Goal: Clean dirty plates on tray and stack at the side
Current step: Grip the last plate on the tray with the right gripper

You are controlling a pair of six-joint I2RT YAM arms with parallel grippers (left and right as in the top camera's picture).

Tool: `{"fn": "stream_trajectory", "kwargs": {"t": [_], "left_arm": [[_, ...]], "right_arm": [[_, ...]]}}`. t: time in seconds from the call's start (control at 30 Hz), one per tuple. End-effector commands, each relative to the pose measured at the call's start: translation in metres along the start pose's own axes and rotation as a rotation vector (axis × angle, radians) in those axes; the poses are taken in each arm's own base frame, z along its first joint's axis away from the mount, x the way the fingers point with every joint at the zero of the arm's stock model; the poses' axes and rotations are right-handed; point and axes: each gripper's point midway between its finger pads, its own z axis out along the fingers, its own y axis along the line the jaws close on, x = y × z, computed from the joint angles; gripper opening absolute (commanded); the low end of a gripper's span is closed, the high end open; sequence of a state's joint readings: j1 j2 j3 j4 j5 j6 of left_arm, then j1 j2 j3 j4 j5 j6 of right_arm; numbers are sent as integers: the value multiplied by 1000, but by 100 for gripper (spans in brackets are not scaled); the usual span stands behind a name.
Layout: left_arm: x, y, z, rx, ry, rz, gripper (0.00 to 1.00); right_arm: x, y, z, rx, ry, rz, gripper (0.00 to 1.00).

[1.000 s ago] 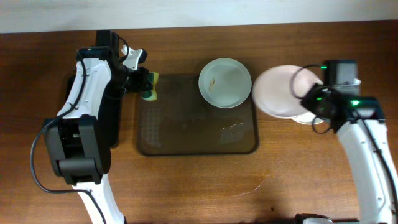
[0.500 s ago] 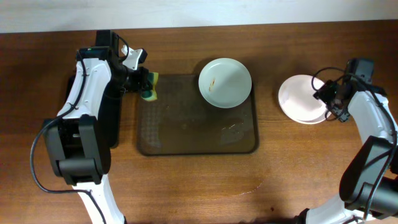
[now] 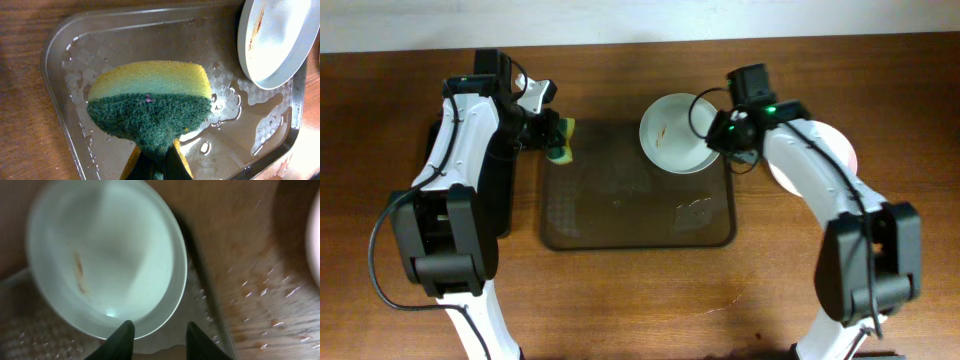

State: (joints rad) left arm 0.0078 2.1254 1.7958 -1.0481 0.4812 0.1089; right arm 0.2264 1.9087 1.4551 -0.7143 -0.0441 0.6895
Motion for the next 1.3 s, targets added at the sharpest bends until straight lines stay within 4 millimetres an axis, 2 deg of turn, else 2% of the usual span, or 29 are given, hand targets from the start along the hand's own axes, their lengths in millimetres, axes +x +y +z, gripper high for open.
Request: {"fn": "stream_trajectory", "kwargs": {"t": [0.0,0.03,0.27,0.37,0.4,0.57,0.73,0.83,0.97,1.0,1.07,1.27], "left_arm": [[-1,-2,-3,7,3,10,1],[-1,-2,-3,7,3,10,1],[1,-2,-3,8,9,7,0],[1,-2,-3,7,9,7,1],[1,-2,-3,7,9,7,0],[1,0,-3,-7,11,7,0],[1,0,-3,-6,12,7,1],[1,0,-3,-7,11,7,0],[1,0,-3,-7,12,7,0],[1,0,-3,-6,12,7,1],[1,0,-3,-7,11,7,1],[1,0,-3,-7,11,7,0]], "right_arm": [[7,-10,29,120,-22,67,30],[10,-14,40,139,-11,66,30],[24,-29,68,201,41,69,28],[32,-29,74,190,83,71,23],[35,-28,74,187,98,68,19],[60,-33,69,207,204,-1,18],[98,-15,64,163,329,-115,18],[114,-5,61,146,365,-176,19],[124,4,59,85,414,-230,19],[127,6,58,66,430,-241,23],[132,7,56,50,456,-250,23],[131,9,56,45,455,-256,23]]}}
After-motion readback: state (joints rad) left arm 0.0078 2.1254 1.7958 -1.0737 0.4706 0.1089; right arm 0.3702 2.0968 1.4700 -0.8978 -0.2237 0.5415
